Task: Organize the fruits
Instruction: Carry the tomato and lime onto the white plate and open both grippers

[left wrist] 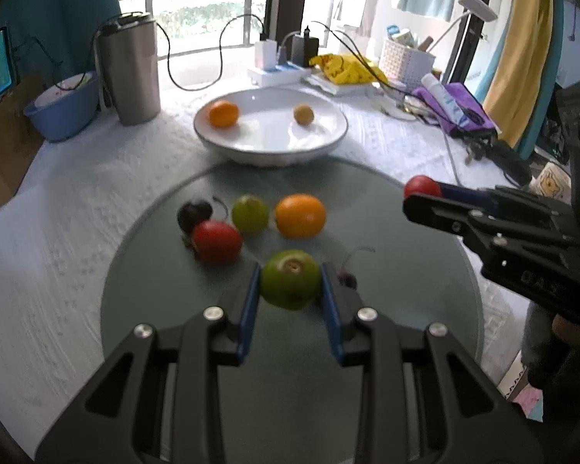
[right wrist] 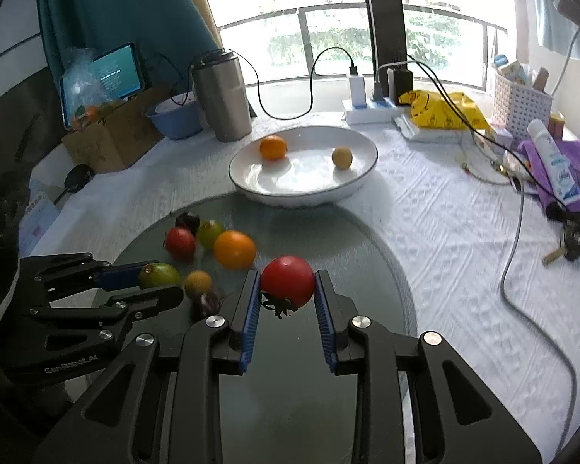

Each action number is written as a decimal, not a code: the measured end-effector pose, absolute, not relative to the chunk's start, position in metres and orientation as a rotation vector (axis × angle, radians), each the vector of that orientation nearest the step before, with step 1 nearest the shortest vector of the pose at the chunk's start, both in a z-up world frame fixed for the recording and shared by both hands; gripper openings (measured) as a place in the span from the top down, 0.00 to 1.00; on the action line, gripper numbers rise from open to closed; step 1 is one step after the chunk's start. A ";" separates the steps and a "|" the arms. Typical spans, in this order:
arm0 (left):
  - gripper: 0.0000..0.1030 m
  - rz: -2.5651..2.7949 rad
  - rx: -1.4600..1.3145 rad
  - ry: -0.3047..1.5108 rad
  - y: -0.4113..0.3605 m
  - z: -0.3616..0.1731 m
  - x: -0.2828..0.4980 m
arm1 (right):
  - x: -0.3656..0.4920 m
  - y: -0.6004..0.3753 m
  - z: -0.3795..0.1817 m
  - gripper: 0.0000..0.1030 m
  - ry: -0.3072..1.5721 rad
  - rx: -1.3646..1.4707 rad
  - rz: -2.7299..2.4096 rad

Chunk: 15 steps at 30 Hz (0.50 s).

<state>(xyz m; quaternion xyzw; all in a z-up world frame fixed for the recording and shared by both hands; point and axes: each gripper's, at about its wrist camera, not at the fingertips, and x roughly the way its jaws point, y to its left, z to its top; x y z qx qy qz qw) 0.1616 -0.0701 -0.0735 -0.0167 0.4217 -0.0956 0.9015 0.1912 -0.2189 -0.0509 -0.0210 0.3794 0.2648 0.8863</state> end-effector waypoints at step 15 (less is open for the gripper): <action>0.69 -0.195 -0.048 0.833 -0.052 -0.058 0.206 | 0.241 -0.211 -0.038 0.71 0.770 -0.062 0.537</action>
